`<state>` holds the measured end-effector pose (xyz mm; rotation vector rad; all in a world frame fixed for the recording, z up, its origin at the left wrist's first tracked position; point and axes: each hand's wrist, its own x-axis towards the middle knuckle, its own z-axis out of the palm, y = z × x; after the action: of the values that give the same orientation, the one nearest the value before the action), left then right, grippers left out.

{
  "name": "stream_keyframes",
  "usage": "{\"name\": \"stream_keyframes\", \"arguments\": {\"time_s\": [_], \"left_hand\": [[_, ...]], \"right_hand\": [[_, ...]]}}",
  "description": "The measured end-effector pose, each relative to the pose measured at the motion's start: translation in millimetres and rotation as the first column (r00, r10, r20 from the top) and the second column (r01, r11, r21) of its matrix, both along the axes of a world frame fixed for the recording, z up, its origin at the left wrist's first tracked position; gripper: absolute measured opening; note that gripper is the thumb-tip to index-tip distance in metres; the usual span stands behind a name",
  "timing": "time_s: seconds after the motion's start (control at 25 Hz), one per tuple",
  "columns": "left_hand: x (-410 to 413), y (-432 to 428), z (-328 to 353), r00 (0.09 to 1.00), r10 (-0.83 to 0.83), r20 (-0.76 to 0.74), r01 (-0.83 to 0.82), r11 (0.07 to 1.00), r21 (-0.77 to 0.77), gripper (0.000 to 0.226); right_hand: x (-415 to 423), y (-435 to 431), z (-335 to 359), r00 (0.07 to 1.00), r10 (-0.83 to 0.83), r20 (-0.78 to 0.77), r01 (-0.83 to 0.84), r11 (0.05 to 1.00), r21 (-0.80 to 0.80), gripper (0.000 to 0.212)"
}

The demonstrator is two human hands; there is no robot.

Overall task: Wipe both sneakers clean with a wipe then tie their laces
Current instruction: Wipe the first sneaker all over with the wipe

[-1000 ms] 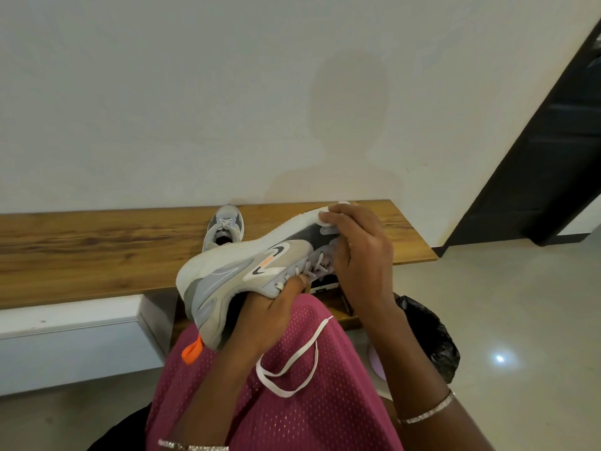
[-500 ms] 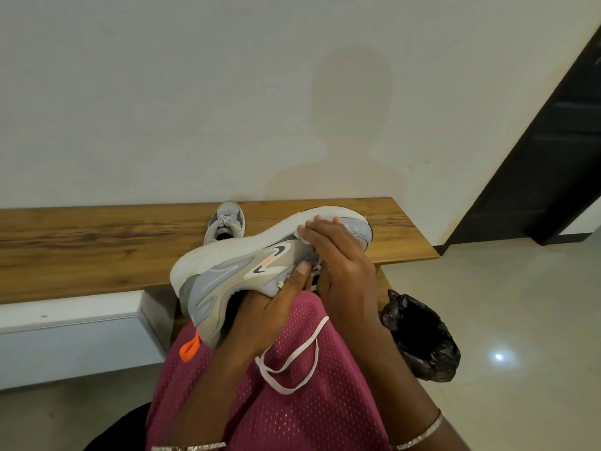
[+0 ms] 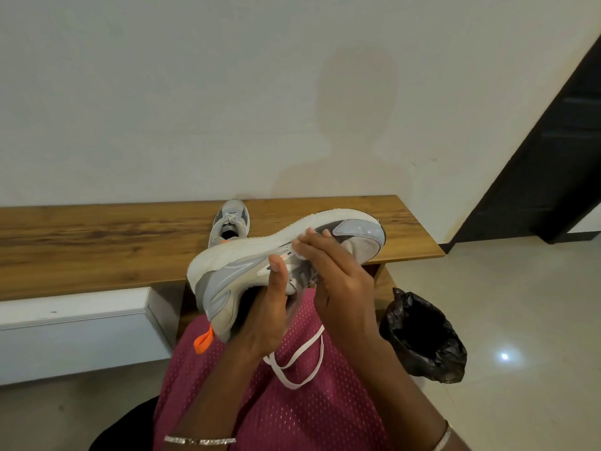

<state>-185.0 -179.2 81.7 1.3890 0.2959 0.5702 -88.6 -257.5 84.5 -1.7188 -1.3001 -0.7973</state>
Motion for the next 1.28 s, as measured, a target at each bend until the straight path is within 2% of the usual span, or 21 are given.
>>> {"name": "stream_keyframes", "arguments": {"time_s": [0.04,0.12,0.2,0.28,0.4,0.52,0.64,0.76,0.88,1.0,1.04,1.08,1.16,1.2,1.28], "left_hand": [[0,1,0,1.0,0.001,0.012,-0.001,1.0,-0.01,0.105],[-1,3,-2,0.998,-0.014,-0.056,0.015,1.0,0.011,0.112],[0,4,-4,0.993,-0.018,-0.119,0.018,1.0,-0.003,0.114],[1,5,-5,0.991,0.005,-0.135,-0.009,0.999,-0.031,0.124],[3,5,-6,0.998,0.002,-0.06,-0.002,1.0,-0.006,0.121],[0,6,-4,0.999,-0.034,0.005,0.035,0.996,-0.083,0.113],[-2,8,-3,0.998,-0.001,-0.056,0.0,1.0,-0.011,0.117],[-2,8,-2,0.988,0.026,-0.154,-0.026,1.0,0.004,0.127],[-2,5,0,0.987,0.019,-0.161,-0.012,0.999,0.046,0.094],[-5,6,-2,0.997,0.054,-0.056,-0.052,0.998,0.043,0.079],[-5,6,-2,0.998,0.056,-0.022,-0.055,0.998,0.036,0.076],[-6,6,-2,0.999,0.043,-0.021,-0.042,0.998,0.052,0.08],[-5,6,-1,0.994,0.014,-0.108,-0.002,0.994,0.112,0.087],[-6,5,1,0.988,0.024,-0.155,-0.005,0.993,0.122,0.086],[-6,4,3,0.975,0.055,-0.216,-0.026,0.991,0.133,0.085]], "right_hand": [[1,1,-1,0.999,-0.003,0.038,0.003,1.0,-0.015,0.047],[17,-2,-1,0.987,-0.137,0.083,0.138,0.99,-0.004,0.035],[36,-8,6,0.956,-0.292,0.037,0.29,0.956,0.049,0.038],[43,-11,8,0.945,-0.326,0.017,0.324,0.943,0.075,0.042],[20,-5,2,0.987,-0.159,-0.025,0.16,0.986,0.042,0.032],[-7,-1,-8,0.999,-0.038,-0.016,0.038,0.999,0.007,0.04],[8,-2,-3,0.981,-0.174,0.09,0.176,0.984,-0.017,0.027],[30,-3,8,0.959,-0.283,0.013,0.283,0.959,-0.012,0.029],[20,0,7,0.973,-0.203,-0.112,0.2,0.979,-0.038,0.032],[-2,0,3,0.991,-0.015,-0.136,0.005,0.997,-0.072,0.028],[-4,0,5,0.995,0.016,-0.102,-0.025,0.995,-0.093,0.029],[-3,1,8,0.999,-0.004,-0.039,0.0,0.993,-0.119,0.029],[15,0,12,0.984,-0.155,0.087,0.166,0.976,-0.139,0.026],[27,0,14,0.963,-0.248,0.102,0.261,0.956,-0.134,0.022],[46,-2,18,0.93,-0.365,0.031,0.366,0.922,-0.129,0.024]]}}
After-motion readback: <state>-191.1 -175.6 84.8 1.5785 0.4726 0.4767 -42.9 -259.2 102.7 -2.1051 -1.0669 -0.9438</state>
